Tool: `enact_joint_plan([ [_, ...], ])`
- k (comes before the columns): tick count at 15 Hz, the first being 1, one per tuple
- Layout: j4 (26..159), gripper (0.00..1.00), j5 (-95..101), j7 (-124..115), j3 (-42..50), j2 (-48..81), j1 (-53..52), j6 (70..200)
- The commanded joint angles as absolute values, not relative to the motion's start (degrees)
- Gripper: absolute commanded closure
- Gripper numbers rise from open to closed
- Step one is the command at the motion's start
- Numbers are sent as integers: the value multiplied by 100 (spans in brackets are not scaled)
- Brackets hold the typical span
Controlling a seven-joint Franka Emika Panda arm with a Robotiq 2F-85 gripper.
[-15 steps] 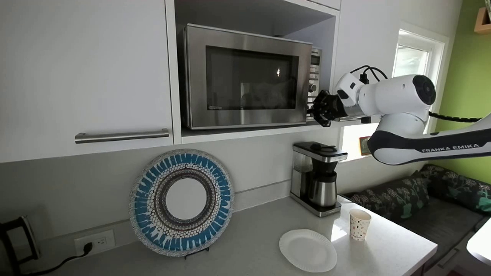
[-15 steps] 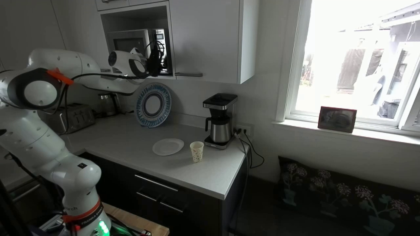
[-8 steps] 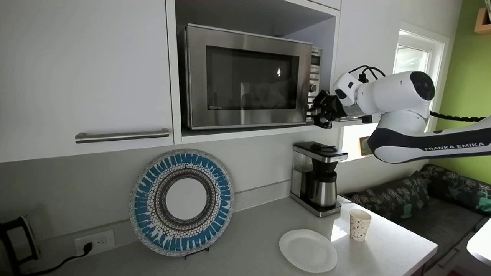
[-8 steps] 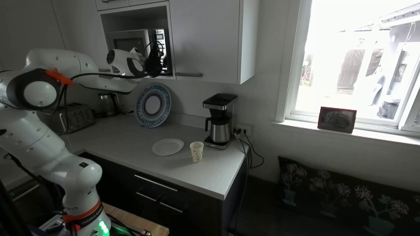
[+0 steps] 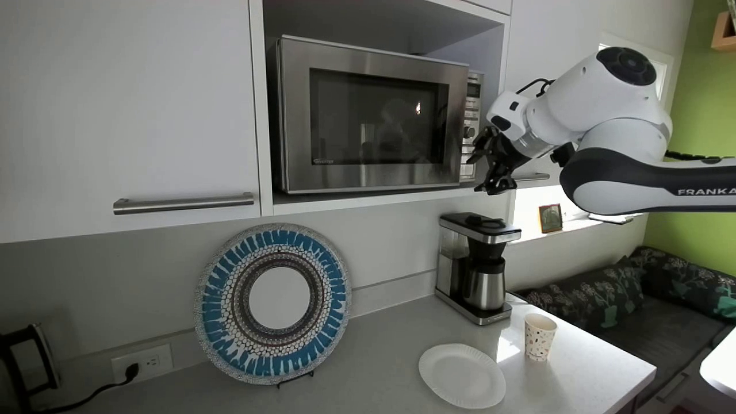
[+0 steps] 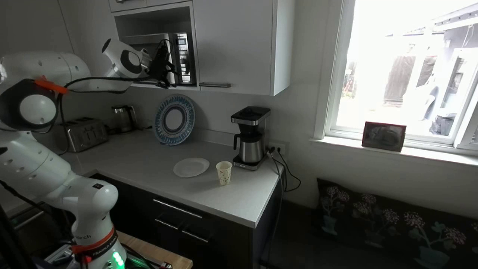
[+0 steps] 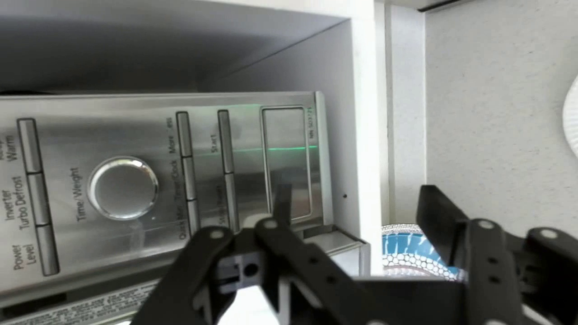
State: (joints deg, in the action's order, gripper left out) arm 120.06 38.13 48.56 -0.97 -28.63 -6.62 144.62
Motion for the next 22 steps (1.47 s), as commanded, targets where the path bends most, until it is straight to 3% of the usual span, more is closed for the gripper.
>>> enact_joint_plan([
  [1, 11898, 0, 3886, 4780, -366, -3053, -538, 13821],
  [2, 11898, 15, 3801, 4857, -246, -2963, -620, 14015],
  [4, 11865, 0, 3816, 4848, -303, -3015, -616, 13920],
  [15, 10772, 0, 2047, 4493, -284, -2739, -698, 11764],
  [22, 10620, 0, 1682, 3451, -212, -2522, -689, 12797],
])
